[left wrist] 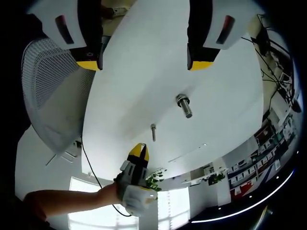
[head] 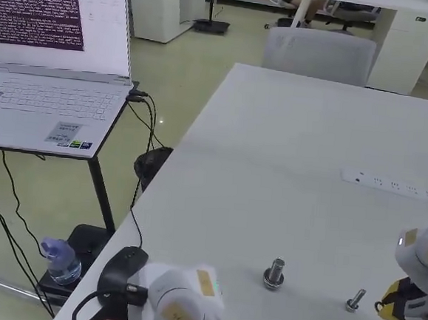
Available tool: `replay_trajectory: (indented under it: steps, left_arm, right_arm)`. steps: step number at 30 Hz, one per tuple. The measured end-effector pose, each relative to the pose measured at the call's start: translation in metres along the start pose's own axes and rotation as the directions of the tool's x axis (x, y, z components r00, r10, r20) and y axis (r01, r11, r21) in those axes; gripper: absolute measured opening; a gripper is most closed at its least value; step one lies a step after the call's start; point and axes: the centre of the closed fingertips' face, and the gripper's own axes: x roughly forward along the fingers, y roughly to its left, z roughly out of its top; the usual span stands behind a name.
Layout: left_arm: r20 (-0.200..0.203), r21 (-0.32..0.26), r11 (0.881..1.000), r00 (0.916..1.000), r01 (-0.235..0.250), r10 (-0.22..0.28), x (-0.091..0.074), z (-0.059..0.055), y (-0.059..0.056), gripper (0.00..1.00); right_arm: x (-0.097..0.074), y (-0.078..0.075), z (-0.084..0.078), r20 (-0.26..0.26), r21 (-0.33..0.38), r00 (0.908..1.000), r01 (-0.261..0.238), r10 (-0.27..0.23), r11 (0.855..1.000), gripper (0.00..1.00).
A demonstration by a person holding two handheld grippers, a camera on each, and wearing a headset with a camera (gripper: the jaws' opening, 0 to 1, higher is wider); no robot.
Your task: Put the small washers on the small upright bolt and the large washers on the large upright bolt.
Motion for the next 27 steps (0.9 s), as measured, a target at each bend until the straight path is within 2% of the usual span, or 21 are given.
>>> replay_trajectory:
  steps: [7,15,27]
  left_arm:
    - [0.003,-0.002,1.0,1.0,-0.001,0.001,-0.001,0.001,0.003,0.7]
    - [0.003,-0.004,1.0,1.0,-0.003,0.003,-0.001,0.001,0.006,0.73]
    - [0.012,-0.015,1.0,0.9999,-0.001,0.001,-0.002,0.0,0.007,0.77]
  right_arm:
    - [0.002,-0.014,0.008,0.014,0.01,0.9999,0.008,-0.008,1.0,0.13]
    - [0.005,-0.01,0.021,0.019,0.002,0.9998,0.0,0.0,1.0,0.13]
    - [0.017,-0.012,0.019,0.001,-0.013,1.0,-0.009,0.009,1.0,0.13]
